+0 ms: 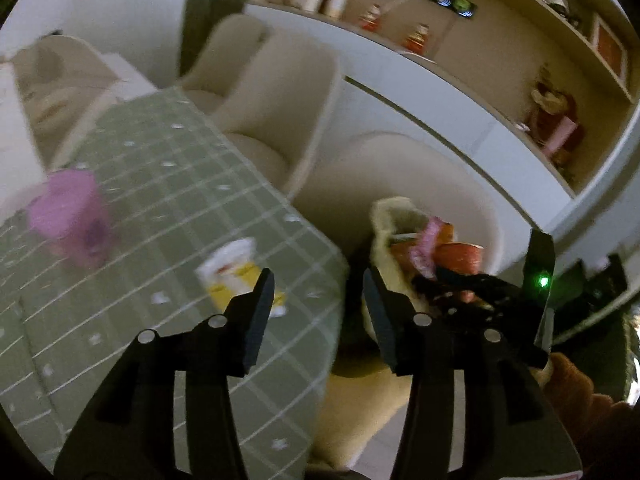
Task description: Collect trash
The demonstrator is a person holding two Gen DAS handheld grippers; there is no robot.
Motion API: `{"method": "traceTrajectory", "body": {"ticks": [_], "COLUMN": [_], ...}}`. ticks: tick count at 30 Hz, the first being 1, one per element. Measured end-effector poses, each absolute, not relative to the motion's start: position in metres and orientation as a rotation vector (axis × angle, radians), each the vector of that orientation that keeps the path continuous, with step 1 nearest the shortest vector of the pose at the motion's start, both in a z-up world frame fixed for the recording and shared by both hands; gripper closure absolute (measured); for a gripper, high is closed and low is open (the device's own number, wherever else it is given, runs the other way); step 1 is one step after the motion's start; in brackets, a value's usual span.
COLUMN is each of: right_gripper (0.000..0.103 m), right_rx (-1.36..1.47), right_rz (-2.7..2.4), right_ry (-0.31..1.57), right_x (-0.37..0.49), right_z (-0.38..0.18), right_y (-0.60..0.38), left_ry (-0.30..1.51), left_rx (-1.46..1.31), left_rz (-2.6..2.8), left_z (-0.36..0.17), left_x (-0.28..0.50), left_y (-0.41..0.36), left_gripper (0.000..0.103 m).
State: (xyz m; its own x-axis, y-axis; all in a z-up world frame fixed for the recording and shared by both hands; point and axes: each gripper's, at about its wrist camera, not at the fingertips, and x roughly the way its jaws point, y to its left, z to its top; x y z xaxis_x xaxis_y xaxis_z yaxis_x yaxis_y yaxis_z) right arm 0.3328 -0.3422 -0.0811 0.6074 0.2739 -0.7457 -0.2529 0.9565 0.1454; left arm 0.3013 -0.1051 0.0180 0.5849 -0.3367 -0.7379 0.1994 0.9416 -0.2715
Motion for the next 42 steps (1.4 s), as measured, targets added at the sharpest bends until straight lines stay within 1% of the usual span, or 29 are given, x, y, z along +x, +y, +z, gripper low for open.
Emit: {"method": "traceTrajectory", "body": {"ticks": [7, 8, 9, 10, 11, 12, 14, 17, 19, 21, 28, 33, 36, 42], "right_gripper": [0.069, 0.067, 0.059, 0.056, 0.052, 0.051, 0.051, 0.051, 0.051, 0.051, 0.051, 0.051, 0.051, 0.051], "right_rx": [0.029, 0.028, 0.022, 0.017, 0.017, 0.021, 0.038, 0.069, 0.109, 0.132, 0.125, 0.167, 0.183, 0.091], "right_rz": [0.307, 0.3, 0.284, 0.268, 0.257, 0.25, 0.227, 0.151, 0.115, 0.096, 0.085, 0.095, 0.107, 0.106], "right_ry": [0.891, 0.895, 0.897, 0.896, 0.89, 0.882, 0.863, 0.818, 0.79, 0.768, 0.68, 0.654, 0.676, 0.588], "right_x": [0.34, 0.339, 0.336, 0.331, 0.325, 0.319, 0.305, 0.281, 0.261, 0.243, 0.152, 0.089, 0.069, 0.026], "right_z": [-0.084, -0.084, -0.083, -0.082, -0.081, -0.079, -0.073, -0.058, -0.045, -0.033, 0.007, 0.017, 0.019, 0.032], "right_y": [-0.343, -0.341, -0.34, -0.338, -0.337, -0.336, -0.334, -0.332, -0.33, -0.324, -0.259, -0.206, -0.18, -0.141], "left_ry": [0.89, 0.883, 0.869, 0.853, 0.836, 0.824, 0.811, 0.787, 0.781, 0.77, 0.715, 0.675, 0.661, 0.619], "left_rx": [-0.196, -0.192, -0.184, -0.175, -0.166, -0.16, -0.163, -0.152, -0.142, -0.12, -0.034, 0.031, 0.043, 0.032], "left_rz": [-0.178, -0.17, -0.168, -0.168, -0.169, -0.177, -0.199, -0.217, -0.222, -0.223, -0.229, -0.195, -0.155, -0.057], "left_z": [0.012, 0.012, 0.014, 0.015, 0.017, 0.018, 0.02, 0.025, 0.028, 0.031, 0.027, 0.023, 0.024, 0.035], "left_x": [0.276, 0.271, 0.265, 0.26, 0.256, 0.251, 0.244, 0.227, 0.217, 0.205, 0.15, 0.105, 0.083, 0.055], "left_y": [-0.069, -0.066, -0.063, -0.059, -0.055, -0.051, -0.045, -0.03, -0.02, -0.01, 0.016, 0.031, 0.039, 0.049], "left_gripper": [0.059, 0.056, 0.051, 0.05, 0.045, 0.04, 0.035, 0.024, 0.022, 0.016, 0.015, 0.015, 0.015, 0.015]}}
